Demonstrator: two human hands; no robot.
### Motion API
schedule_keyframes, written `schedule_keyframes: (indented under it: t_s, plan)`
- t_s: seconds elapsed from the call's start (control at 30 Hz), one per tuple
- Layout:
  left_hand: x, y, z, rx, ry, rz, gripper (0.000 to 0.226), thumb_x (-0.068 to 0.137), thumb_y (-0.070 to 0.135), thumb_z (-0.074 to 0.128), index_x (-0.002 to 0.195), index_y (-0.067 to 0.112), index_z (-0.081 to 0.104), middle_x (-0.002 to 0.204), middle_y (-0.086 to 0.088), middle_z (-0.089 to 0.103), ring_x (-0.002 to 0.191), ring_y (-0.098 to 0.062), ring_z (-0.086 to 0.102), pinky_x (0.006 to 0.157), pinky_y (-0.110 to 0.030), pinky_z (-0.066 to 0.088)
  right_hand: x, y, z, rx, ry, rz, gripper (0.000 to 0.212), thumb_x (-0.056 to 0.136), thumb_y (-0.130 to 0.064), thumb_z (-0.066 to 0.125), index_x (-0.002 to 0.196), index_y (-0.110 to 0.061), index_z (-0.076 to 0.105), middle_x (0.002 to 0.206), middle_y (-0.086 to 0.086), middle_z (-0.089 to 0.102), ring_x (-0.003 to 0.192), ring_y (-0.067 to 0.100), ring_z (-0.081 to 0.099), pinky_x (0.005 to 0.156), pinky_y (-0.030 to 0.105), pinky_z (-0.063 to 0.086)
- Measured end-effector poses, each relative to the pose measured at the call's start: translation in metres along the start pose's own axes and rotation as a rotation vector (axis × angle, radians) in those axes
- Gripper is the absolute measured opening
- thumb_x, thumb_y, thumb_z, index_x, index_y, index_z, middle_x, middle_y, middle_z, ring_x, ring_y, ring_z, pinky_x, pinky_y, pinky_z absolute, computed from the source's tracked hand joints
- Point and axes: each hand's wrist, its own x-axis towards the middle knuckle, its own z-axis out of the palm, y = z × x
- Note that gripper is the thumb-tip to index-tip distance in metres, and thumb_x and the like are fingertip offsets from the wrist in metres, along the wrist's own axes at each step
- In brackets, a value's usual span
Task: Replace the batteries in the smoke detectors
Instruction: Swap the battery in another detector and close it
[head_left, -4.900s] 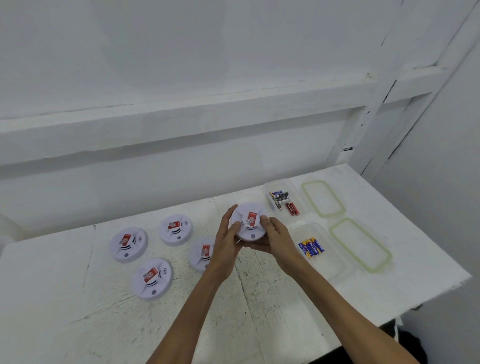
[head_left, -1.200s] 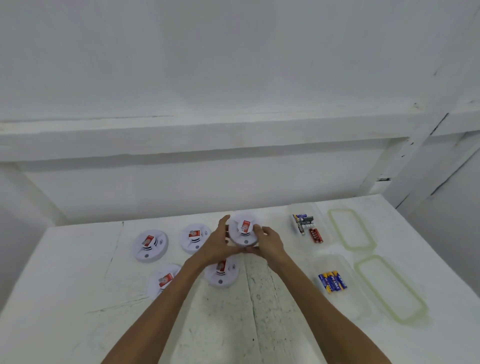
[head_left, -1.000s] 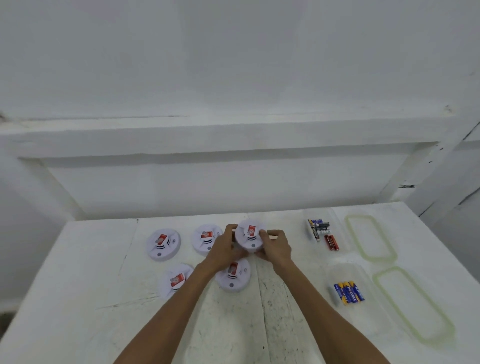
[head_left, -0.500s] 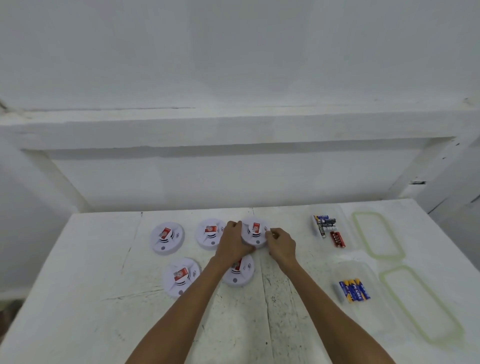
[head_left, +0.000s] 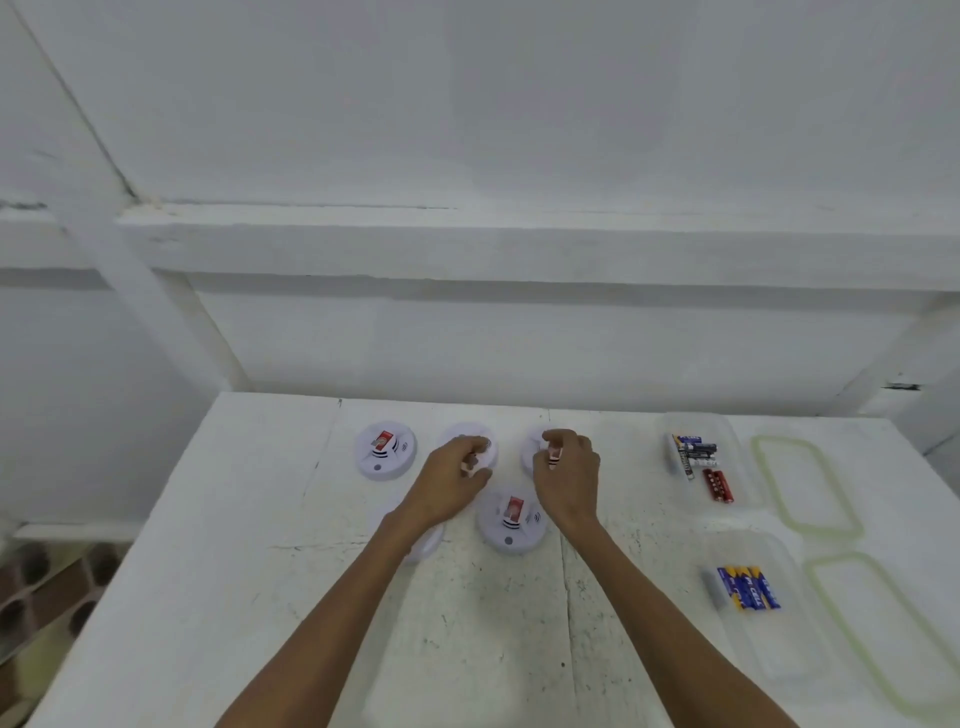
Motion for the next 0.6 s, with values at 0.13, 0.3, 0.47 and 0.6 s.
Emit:
schedule_keyframes:
  t_s: [0.13, 0.3, 0.47, 0.6]
  plan:
    - [-0.031, -0.020, -0.024, 0.026, 0.047, 0.003, 0.047, 0.095, 0.027, 0.069, 0.140, 0.018, 0.056, 0.138, 0.002, 0.061, 0.118, -0.009, 0.059, 0.100, -0.027, 0.050, -0.015, -0.018, 0.014, 0.063, -0.121, -0.140, 0.023, 0.094, -0.012, 0.059, 0.116, -0.015, 0.063, 0.116, 0.002, 0.063, 0.113, 0.021, 0.056, 0.093, 0.028, 0.043]
    - [-0.061, -0.044, -0.040, 0.081, 0.057, -0.074, 0.061, 0.091, 0.040, 0.073, 0.145, 0.022, 0.051, 0.148, 0.002, 0.053, 0.131, -0.017, 0.051, 0.100, -0.023, 0.039, -0.044, -0.040, 0.039, 0.097, -0.291, -0.251, 0.024, 0.093, -0.011, 0.061, 0.117, -0.015, 0.062, 0.116, 0.000, 0.065, 0.101, 0.014, 0.058, 0.090, 0.029, 0.050]
    - [-0.084, -0.064, -0.045, 0.024, -0.054, -0.210, 0.115, 0.061, 0.058, 0.087, 0.155, 0.021, 0.031, 0.154, -0.001, 0.040, 0.140, -0.019, 0.040, 0.112, -0.035, 0.039, -0.065, -0.042, 0.060, -0.032, -0.537, -0.269, 0.051, 0.090, -0.017, 0.065, 0.138, -0.014, 0.049, 0.136, 0.005, 0.054, 0.123, 0.020, 0.051, 0.100, 0.030, 0.043]
    - [-0.091, -0.074, -0.041, -0.052, -0.028, -0.313, 0.143, 0.047, 0.062, 0.094, 0.159, 0.015, 0.019, 0.152, -0.007, 0.042, 0.139, -0.023, 0.045, 0.106, -0.028, 0.038, -0.078, -0.033, 0.073, -0.113, -0.665, -0.216, 0.082, 0.080, -0.027, 0.068, 0.152, -0.015, 0.030, 0.150, 0.007, 0.043, 0.137, 0.027, 0.040, 0.110, 0.041, 0.039]
